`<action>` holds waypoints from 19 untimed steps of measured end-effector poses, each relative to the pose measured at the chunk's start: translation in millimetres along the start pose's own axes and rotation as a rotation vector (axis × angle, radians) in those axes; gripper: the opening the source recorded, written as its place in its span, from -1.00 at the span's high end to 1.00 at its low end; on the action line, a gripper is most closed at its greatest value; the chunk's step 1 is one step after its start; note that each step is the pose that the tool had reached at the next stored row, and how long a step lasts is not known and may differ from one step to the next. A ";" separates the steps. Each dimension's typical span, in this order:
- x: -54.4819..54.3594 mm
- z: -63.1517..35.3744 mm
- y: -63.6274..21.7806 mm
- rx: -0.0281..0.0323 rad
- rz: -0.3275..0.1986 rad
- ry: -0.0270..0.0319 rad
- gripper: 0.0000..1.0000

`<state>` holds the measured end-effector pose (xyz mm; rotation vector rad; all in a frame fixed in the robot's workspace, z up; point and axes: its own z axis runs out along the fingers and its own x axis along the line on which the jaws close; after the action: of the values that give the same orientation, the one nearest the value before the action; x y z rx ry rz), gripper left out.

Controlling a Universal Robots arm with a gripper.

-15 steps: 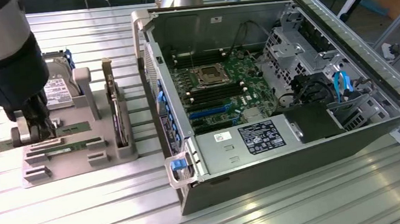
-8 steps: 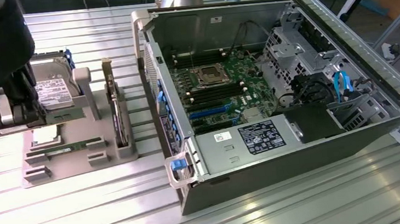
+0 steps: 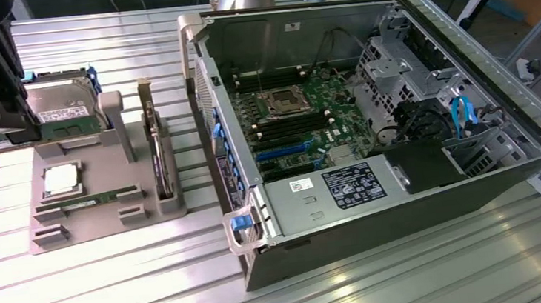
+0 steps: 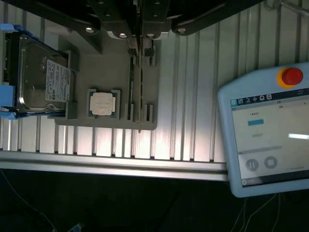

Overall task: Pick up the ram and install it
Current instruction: 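Pick up the ram and move it above insertion slot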

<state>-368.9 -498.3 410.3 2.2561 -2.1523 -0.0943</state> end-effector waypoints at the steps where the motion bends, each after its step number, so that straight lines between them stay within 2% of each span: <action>1: -0.1 -4.0 0.2 -0.0003 0.000 0.0002 0.73; 9: -0.1 -5.9 -1.0 -0.0004 0.000 0.0003 0.73; 10: 0.1 -5.9 -4.8 -0.0003 0.000 0.0002 0.73; 12: 0.8 -5.9 -19.1 -0.0002 0.000 0.0001 0.73; 15: 1.4 -5.7 -33.0 -0.0002 0.000 0.0000 0.73; 16: 1.8 -5.6 -40.2 -0.0002 0.000 0.0001 0.73; 18: 2.1 -5.4 -47.9 -0.0001 0.000 0.0000 0.73; 19: 2.5 -5.1 -54.8 -0.0001 0.000 -0.0001 0.73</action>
<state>-313.8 -498.3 412.2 2.2557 -2.1526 -0.0944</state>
